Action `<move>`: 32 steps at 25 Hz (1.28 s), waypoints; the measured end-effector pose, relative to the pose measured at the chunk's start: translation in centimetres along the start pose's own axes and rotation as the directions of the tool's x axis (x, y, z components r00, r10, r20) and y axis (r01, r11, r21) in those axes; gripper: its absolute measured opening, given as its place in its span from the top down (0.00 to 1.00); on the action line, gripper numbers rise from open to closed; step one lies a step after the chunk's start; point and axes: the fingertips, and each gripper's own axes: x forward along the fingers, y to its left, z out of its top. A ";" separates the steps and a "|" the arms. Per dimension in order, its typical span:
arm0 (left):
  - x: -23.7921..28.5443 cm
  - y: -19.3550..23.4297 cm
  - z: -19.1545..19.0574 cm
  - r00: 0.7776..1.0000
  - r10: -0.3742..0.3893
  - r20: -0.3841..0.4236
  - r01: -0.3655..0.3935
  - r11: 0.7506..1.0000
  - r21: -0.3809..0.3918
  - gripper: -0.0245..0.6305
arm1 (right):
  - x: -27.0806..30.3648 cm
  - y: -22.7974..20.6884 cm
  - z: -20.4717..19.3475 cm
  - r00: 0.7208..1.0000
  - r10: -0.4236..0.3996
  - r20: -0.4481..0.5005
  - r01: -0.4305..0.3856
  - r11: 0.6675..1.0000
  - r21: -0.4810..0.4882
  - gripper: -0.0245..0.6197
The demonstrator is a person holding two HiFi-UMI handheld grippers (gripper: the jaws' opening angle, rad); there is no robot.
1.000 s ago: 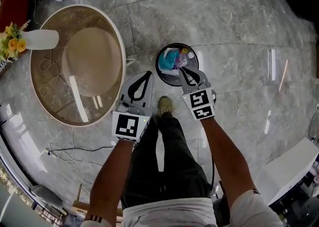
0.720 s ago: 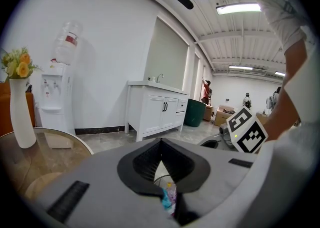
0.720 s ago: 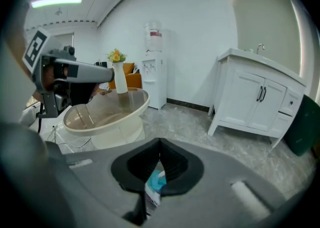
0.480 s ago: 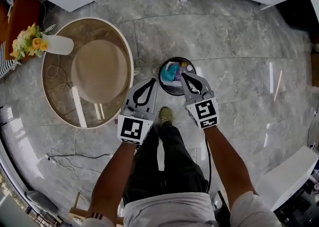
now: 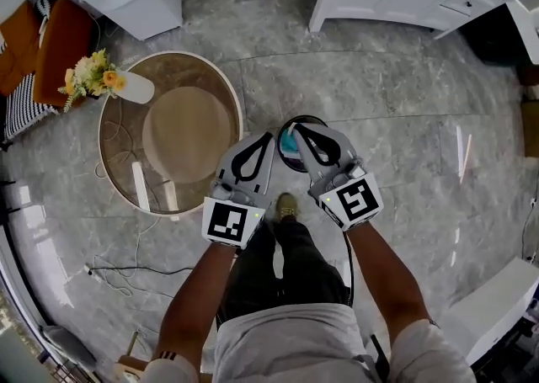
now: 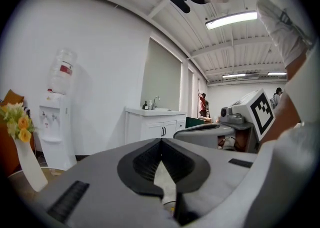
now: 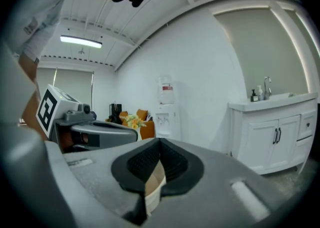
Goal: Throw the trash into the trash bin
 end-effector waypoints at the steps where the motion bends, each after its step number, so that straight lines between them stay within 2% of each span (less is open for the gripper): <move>1: -0.7 0.2 1.3 1.000 0.005 0.014 -0.005 1.000 0.008 0.96 | 0.0 0.6 1.5 1.000 0.007 0.022 -0.007 1.000 0.003 0.96; 9: -7.0 0.7 11.4 0.990 0.049 0.134 -0.055 0.998 0.036 0.96 | -1.4 5.7 12.4 0.986 0.074 0.150 -0.073 0.997 -0.008 0.96; 12: -8.5 0.7 14.9 0.978 0.058 0.200 -0.067 0.997 0.037 0.96 | -2.0 7.2 15.3 0.977 0.093 0.192 -0.094 0.996 -0.004 0.96; 15: -10.3 0.2 17.2 0.973 0.048 0.226 -0.061 0.997 0.051 0.96 | -2.8 8.7 17.7 0.970 0.109 0.216 -0.110 0.994 -0.009 0.96; 21: -13.0 -1.1 20.0 0.968 0.011 0.252 -0.034 0.996 0.086 0.96 | -4.3 11.1 21.0 0.962 0.130 0.241 -0.121 0.991 -0.053 0.96; 32: -14.6 -2.3 22.0 0.963 -0.023 0.270 -0.005 0.995 0.103 0.96 | -5.8 12.6 22.6 0.961 0.128 0.245 -0.117 0.991 -0.060 0.96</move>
